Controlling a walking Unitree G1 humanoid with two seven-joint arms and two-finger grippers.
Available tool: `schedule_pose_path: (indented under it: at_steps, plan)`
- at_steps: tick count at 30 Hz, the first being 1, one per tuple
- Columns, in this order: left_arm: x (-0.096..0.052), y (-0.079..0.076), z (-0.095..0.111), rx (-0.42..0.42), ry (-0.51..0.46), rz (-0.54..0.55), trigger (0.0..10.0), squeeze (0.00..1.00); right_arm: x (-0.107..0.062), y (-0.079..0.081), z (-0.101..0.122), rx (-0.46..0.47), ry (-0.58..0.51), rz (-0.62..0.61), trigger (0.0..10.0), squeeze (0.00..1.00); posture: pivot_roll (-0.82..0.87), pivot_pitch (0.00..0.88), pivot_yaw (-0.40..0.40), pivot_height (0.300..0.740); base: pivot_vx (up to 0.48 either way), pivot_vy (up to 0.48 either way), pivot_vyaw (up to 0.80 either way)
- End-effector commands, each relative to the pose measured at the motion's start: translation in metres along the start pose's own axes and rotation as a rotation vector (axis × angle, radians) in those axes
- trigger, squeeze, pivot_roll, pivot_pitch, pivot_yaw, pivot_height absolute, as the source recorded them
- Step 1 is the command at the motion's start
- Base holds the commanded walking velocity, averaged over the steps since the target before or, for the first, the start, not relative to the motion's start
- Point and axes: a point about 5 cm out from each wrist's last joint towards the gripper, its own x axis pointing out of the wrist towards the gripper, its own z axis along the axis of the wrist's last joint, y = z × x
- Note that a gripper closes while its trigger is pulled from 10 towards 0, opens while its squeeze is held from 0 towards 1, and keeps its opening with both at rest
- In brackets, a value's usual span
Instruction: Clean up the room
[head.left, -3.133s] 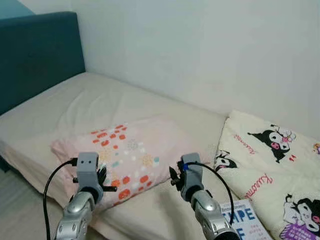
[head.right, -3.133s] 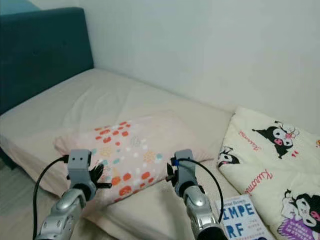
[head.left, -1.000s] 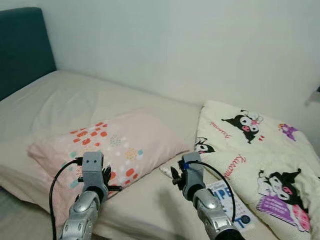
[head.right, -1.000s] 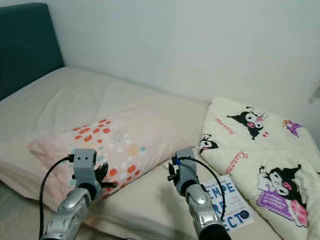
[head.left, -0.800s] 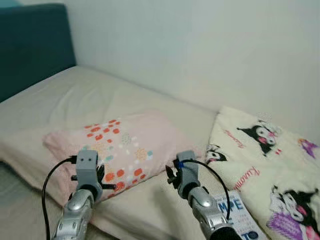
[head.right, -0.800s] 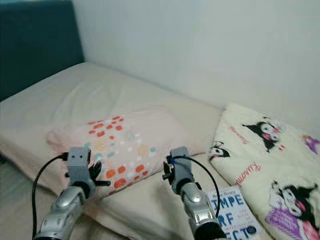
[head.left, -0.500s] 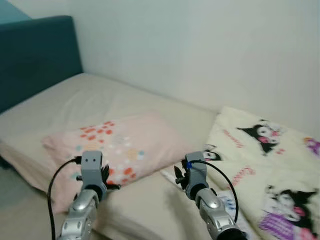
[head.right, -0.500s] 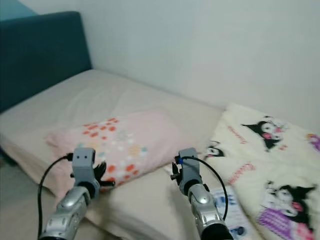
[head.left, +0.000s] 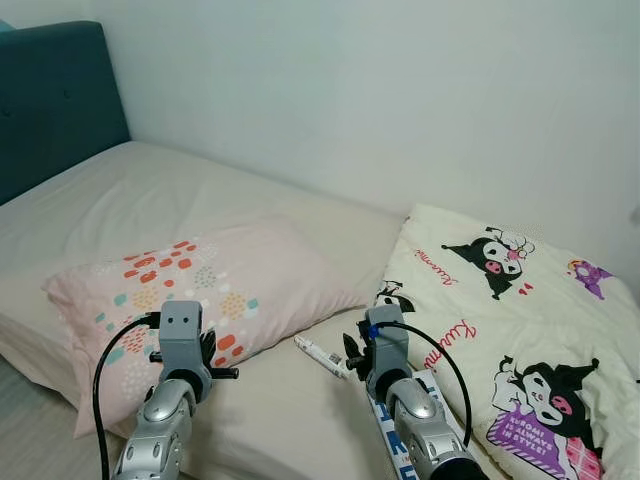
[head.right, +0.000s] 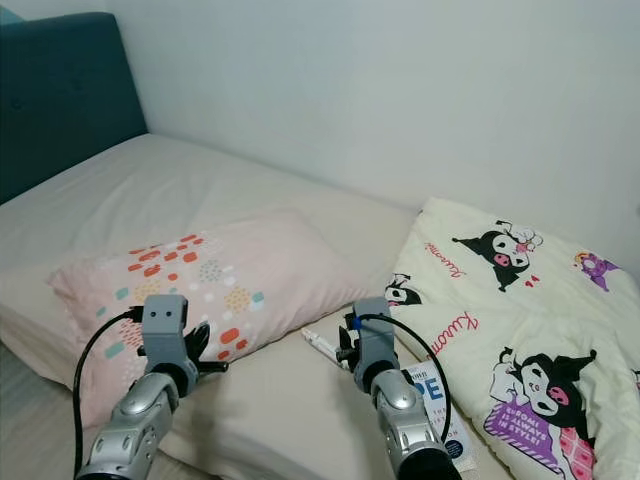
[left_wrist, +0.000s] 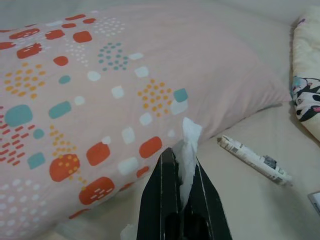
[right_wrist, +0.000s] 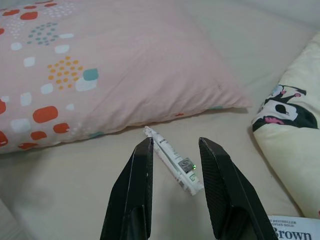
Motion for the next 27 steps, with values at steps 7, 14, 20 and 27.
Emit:
schedule_pose_path:
  at_steps: [7, 14, 20, 27]
  plan:
    - [-0.0014, 0.0027, -0.0033, -0.002, 0.006, 0.001, 10.0, 0.0, -0.0007, 0.0003, -0.0043, 0.016, 0.023, 0.0, 10.0, 0.0, 0.0, 0.0, -0.123, 0.74, 0.0, 0.48, 0.0]
    - [-0.0028, 0.0032, -0.0027, 0.019, -0.002, 0.003, 10.0, 0.0, -0.0008, 0.0011, -0.0047, 0.018, 0.025, 0.003, 10.0, 0.0, 0.01, 0.0, -0.125, 0.74, 0.0, 0.054, 0.0]
    - [-0.002, 0.0013, -0.0013, 0.038, -0.01, -0.014, 10.0, 0.0, -0.0015, 0.0006, -0.0055, 0.022, 0.027, -0.004, 10.0, 0.0, 0.0, 0.0, -0.116, 0.74, 0.0, 0.0, 0.0]
    - [-0.0009, -0.0035, 0.0006, 0.056, -0.016, -0.046, 10.0, 0.0, -0.0022, 0.0002, -0.0064, 0.025, 0.028, -0.008, 10.0, 0.0, 0.0, 0.0, -0.115, 0.74, 0.0, 0.0, 0.0]
